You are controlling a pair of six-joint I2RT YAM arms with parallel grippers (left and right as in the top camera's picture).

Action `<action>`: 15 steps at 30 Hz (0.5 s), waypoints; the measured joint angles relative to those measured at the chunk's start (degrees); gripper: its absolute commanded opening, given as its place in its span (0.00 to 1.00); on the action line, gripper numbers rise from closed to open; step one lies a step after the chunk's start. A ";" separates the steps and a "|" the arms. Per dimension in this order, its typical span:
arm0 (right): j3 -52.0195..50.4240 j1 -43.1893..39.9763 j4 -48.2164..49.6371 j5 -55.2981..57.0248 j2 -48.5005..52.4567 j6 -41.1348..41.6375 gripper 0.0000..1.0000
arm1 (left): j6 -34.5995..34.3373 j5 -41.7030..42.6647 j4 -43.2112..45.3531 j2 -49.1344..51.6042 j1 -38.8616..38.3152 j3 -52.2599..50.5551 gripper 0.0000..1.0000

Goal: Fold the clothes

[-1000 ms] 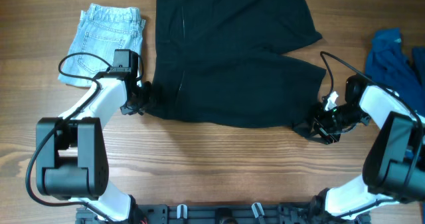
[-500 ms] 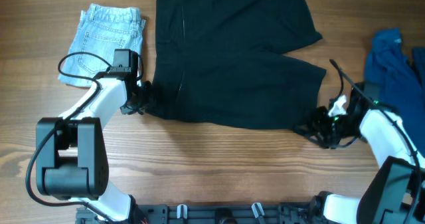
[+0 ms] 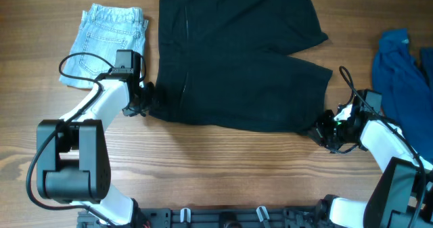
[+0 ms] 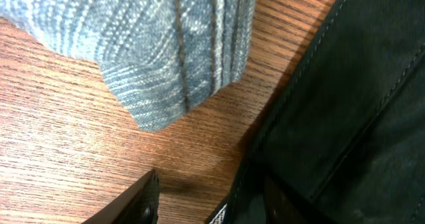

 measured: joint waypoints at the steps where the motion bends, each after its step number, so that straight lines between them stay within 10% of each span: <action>1: 0.00 0.00 0.02 0.33 0.00 -0.42 0.11 | 0.00 0.00 0.04 0.00 -0.02 0.00 0.52; 8: 1.99 0.09 -1.14 2.82 -0.94 -7.21 0.04 | 1.11 -0.07 -1.88 -0.02 0.00 0.00 0.27; 15: 7.17 0.09 -8.33 3.26 -11.85 -15.67 0.04 | 1.16 4.72 -5.57 -5.49 -0.13 -0.39 0.53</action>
